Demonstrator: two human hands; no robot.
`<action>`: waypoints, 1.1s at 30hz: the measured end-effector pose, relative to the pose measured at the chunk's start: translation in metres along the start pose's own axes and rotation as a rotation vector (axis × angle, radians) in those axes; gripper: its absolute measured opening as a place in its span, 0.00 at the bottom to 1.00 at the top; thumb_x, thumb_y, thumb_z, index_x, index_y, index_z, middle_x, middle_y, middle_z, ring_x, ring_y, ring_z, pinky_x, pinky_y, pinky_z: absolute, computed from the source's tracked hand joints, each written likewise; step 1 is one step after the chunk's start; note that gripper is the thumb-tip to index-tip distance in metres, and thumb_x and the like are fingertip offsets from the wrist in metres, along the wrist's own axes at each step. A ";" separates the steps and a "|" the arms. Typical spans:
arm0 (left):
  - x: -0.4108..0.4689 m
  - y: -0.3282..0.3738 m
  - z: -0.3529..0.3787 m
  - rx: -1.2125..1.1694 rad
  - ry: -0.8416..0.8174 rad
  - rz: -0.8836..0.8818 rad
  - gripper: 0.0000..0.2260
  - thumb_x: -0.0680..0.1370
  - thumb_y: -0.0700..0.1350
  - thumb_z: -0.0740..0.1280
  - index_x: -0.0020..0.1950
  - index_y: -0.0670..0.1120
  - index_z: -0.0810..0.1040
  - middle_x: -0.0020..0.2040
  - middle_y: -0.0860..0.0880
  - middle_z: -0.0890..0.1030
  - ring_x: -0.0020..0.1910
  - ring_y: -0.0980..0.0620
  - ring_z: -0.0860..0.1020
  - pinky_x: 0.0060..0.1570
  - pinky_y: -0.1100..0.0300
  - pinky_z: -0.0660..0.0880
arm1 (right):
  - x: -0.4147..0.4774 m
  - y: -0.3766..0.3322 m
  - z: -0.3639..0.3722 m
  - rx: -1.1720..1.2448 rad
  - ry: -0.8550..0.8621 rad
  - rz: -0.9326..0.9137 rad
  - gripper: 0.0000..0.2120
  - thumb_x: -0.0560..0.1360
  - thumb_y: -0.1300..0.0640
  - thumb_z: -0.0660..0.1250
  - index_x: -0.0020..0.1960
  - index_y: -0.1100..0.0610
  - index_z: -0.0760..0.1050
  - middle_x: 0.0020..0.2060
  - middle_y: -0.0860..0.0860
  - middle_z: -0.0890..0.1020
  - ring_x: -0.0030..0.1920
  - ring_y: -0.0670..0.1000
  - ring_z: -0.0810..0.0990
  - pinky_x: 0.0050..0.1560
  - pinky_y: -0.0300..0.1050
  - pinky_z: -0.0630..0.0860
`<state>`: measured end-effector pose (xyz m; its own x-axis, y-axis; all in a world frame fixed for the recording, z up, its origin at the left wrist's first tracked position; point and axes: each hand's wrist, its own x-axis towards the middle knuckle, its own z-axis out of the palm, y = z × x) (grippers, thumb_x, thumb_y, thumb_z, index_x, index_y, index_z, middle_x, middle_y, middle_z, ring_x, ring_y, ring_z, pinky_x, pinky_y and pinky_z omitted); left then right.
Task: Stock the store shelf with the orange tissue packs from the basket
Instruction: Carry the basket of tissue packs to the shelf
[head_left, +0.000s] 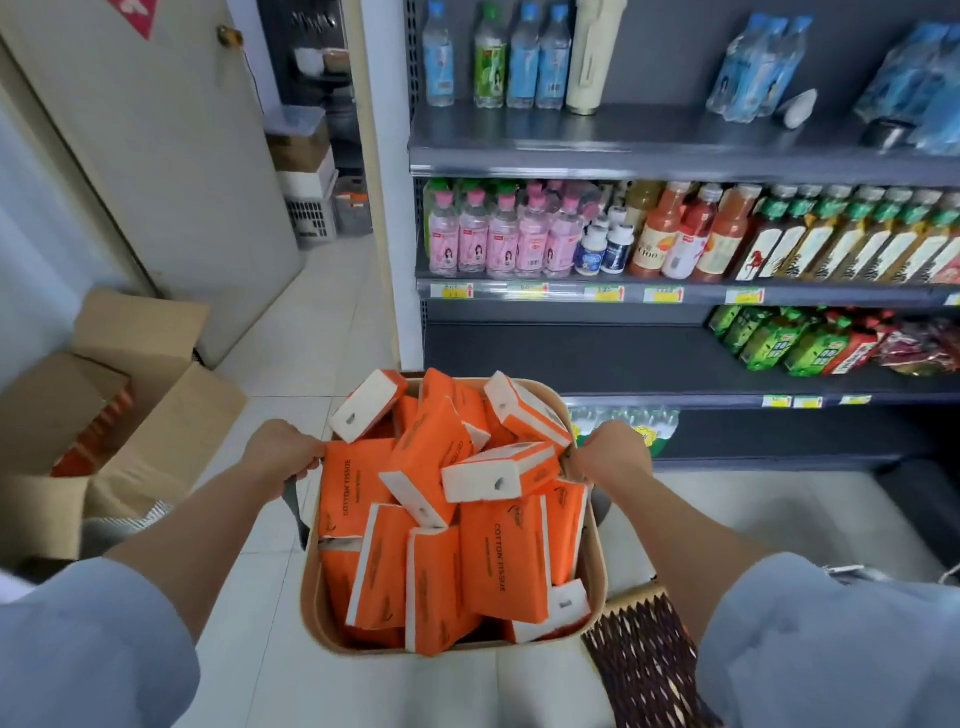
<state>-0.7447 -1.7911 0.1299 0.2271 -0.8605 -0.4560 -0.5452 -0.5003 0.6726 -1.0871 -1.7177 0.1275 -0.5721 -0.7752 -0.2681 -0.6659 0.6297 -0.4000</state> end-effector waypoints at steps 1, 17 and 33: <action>0.008 0.008 0.007 -0.004 0.005 -0.015 0.10 0.71 0.33 0.68 0.32 0.39 0.71 0.28 0.43 0.73 0.26 0.50 0.67 0.27 0.61 0.64 | 0.015 -0.002 0.000 -0.007 -0.001 -0.005 0.15 0.72 0.61 0.66 0.29 0.56 0.66 0.26 0.49 0.71 0.25 0.46 0.69 0.23 0.37 0.63; 0.118 0.045 0.073 -0.076 0.141 -0.261 0.10 0.71 0.35 0.68 0.31 0.38 0.73 0.28 0.42 0.74 0.28 0.48 0.70 0.31 0.61 0.65 | 0.202 -0.069 0.033 -0.105 -0.146 -0.151 0.11 0.70 0.55 0.68 0.31 0.56 0.72 0.29 0.52 0.76 0.28 0.50 0.74 0.25 0.38 0.64; 0.165 0.022 0.067 -0.151 0.255 -0.389 0.08 0.73 0.36 0.67 0.34 0.38 0.73 0.31 0.42 0.75 0.29 0.48 0.70 0.31 0.60 0.65 | 0.253 -0.133 0.082 -0.107 -0.291 -0.246 0.11 0.75 0.55 0.67 0.37 0.58 0.80 0.30 0.52 0.79 0.29 0.49 0.78 0.27 0.38 0.72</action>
<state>-0.7727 -1.9376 0.0304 0.5917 -0.5935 -0.5456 -0.2614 -0.7814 0.5666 -1.1035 -2.0016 0.0408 -0.2392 -0.8759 -0.4191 -0.8214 0.4127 -0.3937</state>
